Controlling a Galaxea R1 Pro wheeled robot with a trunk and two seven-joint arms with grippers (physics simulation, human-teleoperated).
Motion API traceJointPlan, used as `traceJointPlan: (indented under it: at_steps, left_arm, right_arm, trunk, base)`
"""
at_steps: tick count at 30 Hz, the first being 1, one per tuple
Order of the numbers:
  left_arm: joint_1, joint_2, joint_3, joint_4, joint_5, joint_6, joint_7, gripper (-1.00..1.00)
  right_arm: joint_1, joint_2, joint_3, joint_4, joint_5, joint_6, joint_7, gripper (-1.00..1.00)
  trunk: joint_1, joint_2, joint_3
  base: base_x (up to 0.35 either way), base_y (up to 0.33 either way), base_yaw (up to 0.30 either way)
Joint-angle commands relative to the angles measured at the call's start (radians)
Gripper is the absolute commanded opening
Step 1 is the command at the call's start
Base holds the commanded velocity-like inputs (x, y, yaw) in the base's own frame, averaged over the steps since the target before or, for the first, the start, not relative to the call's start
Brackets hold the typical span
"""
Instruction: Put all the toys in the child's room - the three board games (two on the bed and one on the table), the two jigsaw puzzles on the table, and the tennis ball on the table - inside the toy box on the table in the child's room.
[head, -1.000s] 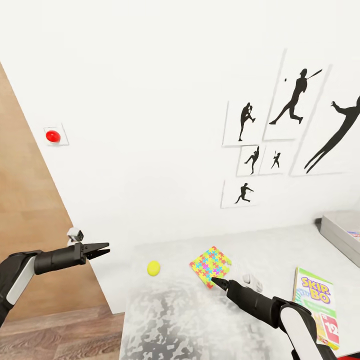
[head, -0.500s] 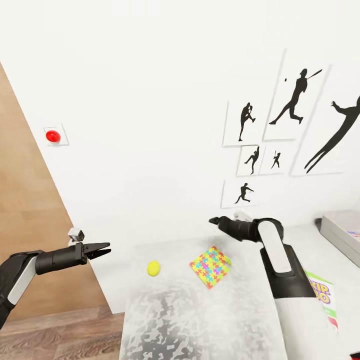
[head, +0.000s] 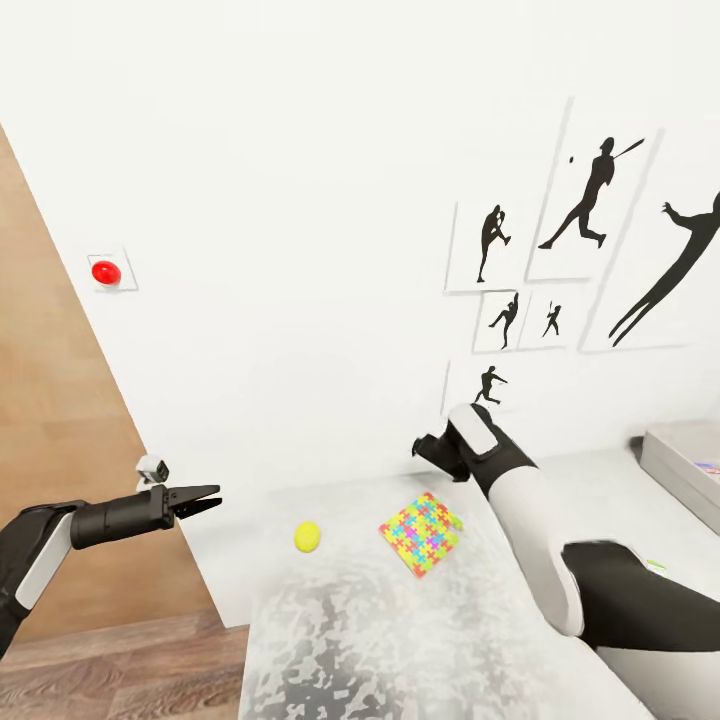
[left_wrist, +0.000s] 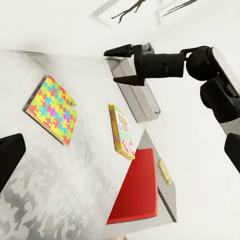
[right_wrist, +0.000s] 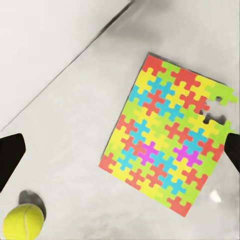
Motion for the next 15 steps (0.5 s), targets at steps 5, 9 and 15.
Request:
traceJointPlan:
  at_steps: [5, 9, 15]
  left_arm:
    - [-0.001, 0.0, 0.0, 0.0, 0.004, 0.008, -0.001, 1.0]
    - [-0.001, 0.0, 0.0, 0.0, 0.004, 0.008, -0.001, 1.0]
    - [-0.001, 0.001, 0.0, 0.0, 0.005, 0.008, -0.001, 1.0]
  right_arm:
    - [-0.019, 0.0, 0.052, 0.046, 0.078, -0.038, -0.004, 1.0]
    - [-0.022, 0.001, 0.084, 0.054, 0.121, -0.056, -0.003, 1.0]
    - [-0.024, -0.007, 0.095, 0.057, 0.134, -0.075, -0.001, 1.0]
  trunk:
    - [0.001, -0.002, -0.002]
    - [0.001, -0.002, -0.002]
    - [0.001, -0.002, -0.002]
  base:
    - [0.0, 0.0, 0.0]
    - [0.0, 0.0, 0.0]
    - [0.0, 0.0, 0.0]
